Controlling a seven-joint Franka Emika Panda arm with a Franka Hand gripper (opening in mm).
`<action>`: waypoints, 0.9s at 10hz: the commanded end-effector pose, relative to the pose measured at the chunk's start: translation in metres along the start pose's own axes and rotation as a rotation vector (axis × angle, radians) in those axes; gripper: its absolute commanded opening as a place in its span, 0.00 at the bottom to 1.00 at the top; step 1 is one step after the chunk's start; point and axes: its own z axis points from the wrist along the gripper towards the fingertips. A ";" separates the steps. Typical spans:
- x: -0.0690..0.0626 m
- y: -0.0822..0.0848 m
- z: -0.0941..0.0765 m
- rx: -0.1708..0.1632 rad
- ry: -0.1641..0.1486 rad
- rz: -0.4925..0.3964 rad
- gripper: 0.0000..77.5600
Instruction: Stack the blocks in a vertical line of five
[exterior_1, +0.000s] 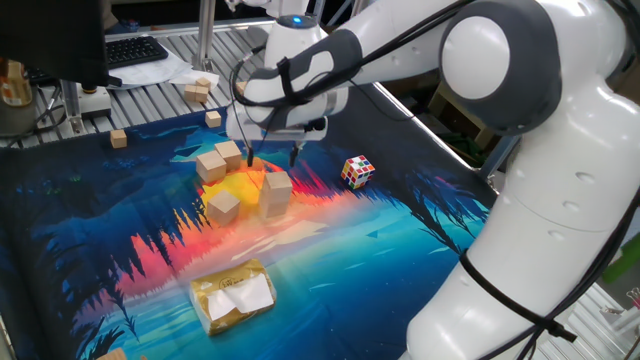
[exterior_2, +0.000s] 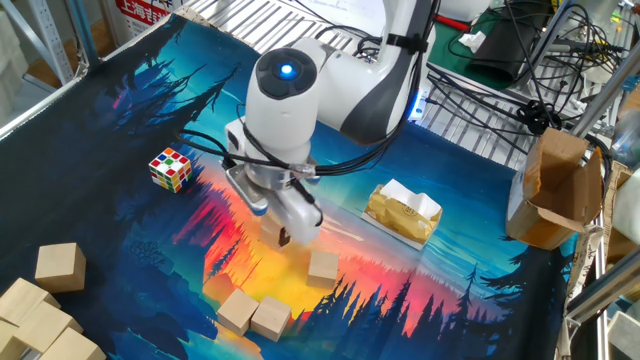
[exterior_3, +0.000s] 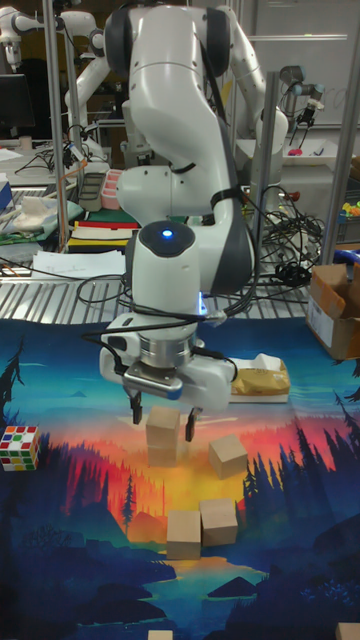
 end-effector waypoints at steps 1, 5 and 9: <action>-0.019 0.004 -0.012 0.015 0.029 0.268 1.00; -0.028 0.006 -0.014 -0.043 0.062 0.554 1.00; -0.037 0.014 -0.020 -0.101 0.086 0.721 1.00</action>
